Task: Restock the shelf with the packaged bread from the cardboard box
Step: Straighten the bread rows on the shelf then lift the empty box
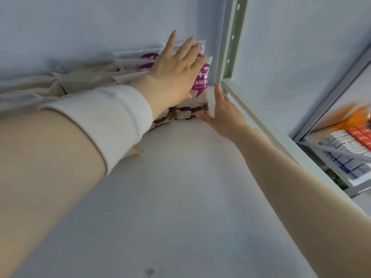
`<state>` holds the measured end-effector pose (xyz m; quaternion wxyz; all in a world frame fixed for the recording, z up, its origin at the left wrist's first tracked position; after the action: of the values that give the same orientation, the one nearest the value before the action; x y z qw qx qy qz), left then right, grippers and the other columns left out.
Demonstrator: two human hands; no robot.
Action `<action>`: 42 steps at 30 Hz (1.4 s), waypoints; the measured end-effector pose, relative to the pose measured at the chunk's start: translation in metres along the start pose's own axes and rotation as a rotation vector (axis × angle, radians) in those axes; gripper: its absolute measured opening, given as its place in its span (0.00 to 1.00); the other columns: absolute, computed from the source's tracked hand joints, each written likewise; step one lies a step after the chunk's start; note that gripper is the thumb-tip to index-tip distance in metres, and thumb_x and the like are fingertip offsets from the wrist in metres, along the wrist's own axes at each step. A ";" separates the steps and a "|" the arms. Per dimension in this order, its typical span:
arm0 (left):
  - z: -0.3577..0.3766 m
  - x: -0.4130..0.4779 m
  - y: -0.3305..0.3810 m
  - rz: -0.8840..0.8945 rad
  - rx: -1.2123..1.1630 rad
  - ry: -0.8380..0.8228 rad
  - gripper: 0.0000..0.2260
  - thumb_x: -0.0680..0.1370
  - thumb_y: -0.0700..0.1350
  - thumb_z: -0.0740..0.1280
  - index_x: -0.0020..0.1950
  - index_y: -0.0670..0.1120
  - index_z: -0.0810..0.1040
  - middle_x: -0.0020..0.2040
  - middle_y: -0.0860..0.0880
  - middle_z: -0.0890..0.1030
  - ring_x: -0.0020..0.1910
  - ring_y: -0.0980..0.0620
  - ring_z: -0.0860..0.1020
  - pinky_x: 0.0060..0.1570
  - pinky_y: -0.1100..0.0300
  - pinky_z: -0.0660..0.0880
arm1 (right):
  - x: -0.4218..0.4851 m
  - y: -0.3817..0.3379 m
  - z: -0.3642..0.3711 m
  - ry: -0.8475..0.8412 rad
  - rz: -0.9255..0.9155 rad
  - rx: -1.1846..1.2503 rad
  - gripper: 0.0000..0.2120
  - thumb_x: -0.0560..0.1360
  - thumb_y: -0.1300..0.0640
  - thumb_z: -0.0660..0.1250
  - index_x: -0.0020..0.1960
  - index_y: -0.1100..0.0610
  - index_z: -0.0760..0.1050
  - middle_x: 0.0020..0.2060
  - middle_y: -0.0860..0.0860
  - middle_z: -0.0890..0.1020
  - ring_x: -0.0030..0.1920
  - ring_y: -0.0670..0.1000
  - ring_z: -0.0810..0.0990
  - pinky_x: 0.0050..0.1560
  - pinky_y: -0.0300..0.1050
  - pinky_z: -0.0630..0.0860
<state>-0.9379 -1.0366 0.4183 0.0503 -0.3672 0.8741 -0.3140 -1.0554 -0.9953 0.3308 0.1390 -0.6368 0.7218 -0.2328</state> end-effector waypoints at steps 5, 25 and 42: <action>-0.012 -0.070 0.028 0.058 0.026 -0.045 0.31 0.78 0.52 0.59 0.75 0.41 0.49 0.76 0.39 0.53 0.76 0.40 0.48 0.72 0.39 0.42 | -0.082 -0.023 -0.013 -0.009 0.058 -0.473 0.36 0.77 0.46 0.60 0.75 0.58 0.46 0.76 0.56 0.50 0.76 0.58 0.47 0.74 0.58 0.51; -0.201 -0.234 0.290 0.559 -0.378 -0.455 0.28 0.74 0.59 0.64 0.68 0.44 0.67 0.66 0.43 0.73 0.63 0.42 0.72 0.62 0.50 0.69 | -0.466 0.069 -0.115 -0.304 0.398 -0.423 0.26 0.76 0.42 0.59 0.68 0.55 0.64 0.60 0.56 0.76 0.52 0.57 0.74 0.54 0.53 0.74; -0.145 -0.224 0.669 0.947 -0.261 -0.757 0.26 0.76 0.59 0.60 0.68 0.45 0.67 0.64 0.45 0.75 0.60 0.43 0.74 0.59 0.48 0.73 | -0.763 0.376 -0.035 -0.573 1.221 -0.028 0.27 0.77 0.44 0.59 0.69 0.60 0.64 0.63 0.58 0.74 0.61 0.59 0.74 0.58 0.51 0.73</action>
<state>-1.2293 -0.4551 0.1099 0.4453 -0.0286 0.8949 0.0040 -1.2794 -0.2086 0.0944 0.4233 -0.1528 0.8898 0.0750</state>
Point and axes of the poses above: each hand's wrist, its own x-axis towards the middle knuckle, its own z-axis out of the palm, y = z × x, the point moved 3 cm from there along x, towards the middle knuckle
